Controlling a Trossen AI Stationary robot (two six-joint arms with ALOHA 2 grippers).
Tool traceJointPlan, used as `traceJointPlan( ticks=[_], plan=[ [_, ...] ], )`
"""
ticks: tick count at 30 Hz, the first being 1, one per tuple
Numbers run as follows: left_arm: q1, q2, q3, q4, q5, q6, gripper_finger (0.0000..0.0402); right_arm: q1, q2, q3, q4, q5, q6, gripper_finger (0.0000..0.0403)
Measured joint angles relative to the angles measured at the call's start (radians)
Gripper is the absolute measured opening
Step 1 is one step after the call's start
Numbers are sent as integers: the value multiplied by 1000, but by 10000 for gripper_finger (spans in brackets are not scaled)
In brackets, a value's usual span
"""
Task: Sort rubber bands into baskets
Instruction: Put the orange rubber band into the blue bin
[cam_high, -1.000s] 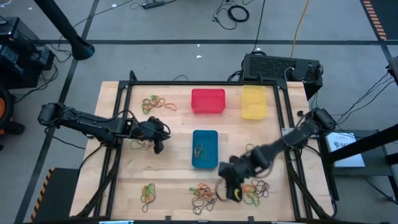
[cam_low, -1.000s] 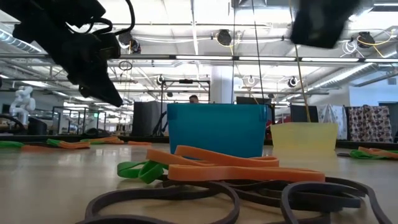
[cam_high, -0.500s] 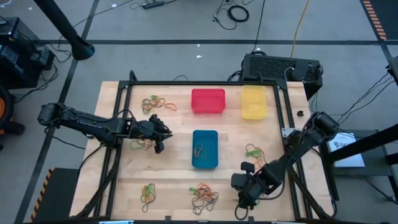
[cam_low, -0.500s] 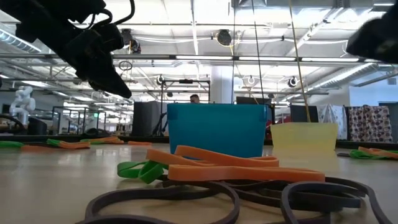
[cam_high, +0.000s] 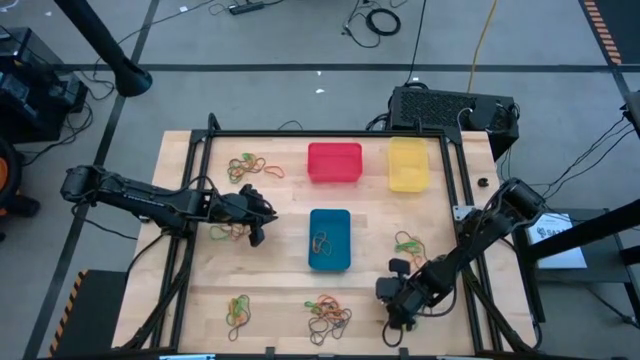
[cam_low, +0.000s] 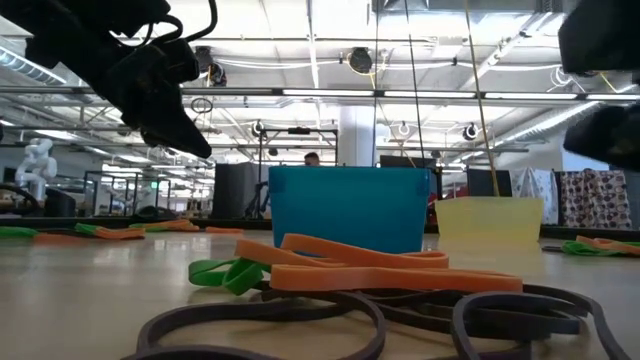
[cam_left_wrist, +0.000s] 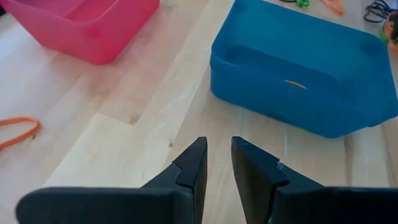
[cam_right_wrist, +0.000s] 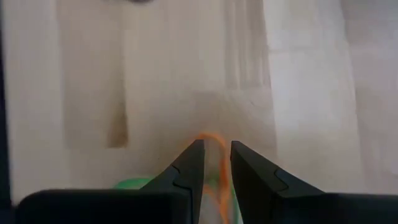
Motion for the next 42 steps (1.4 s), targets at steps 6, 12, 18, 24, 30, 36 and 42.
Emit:
traceJointPlan(
  ticks=[6, 12, 18, 24, 30, 36, 42],
  plan=[
    [0, 0, 0, 0, 2, 0, 79, 0, 0, -53, 67, 0, -4, 73],
    [0, 0, 0, 0, 3, -1, 79, -2, -2, -84, 119, -51, -11, 63],
    [0, 0, 0, 0, 3, -4, 79, -3, -6, -66, 111, -29, 10, 6],
    [0, 0, 0, 0, 3, -4, 79, -22, -7, 17, 71, 8, -26, 2],
    [0, 0, 0, 0, 3, -3, 79, -24, -7, 169, -73, 7, -68, 1],
    [0, 0, 0, 12, -1, -1, 79, -30, -7, 341, -241, 97, -197, 1],
    [0, 0, 0, 77, 11, -48, 79, -114, -8, 402, -278, 296, -415, 0]
  ],
)
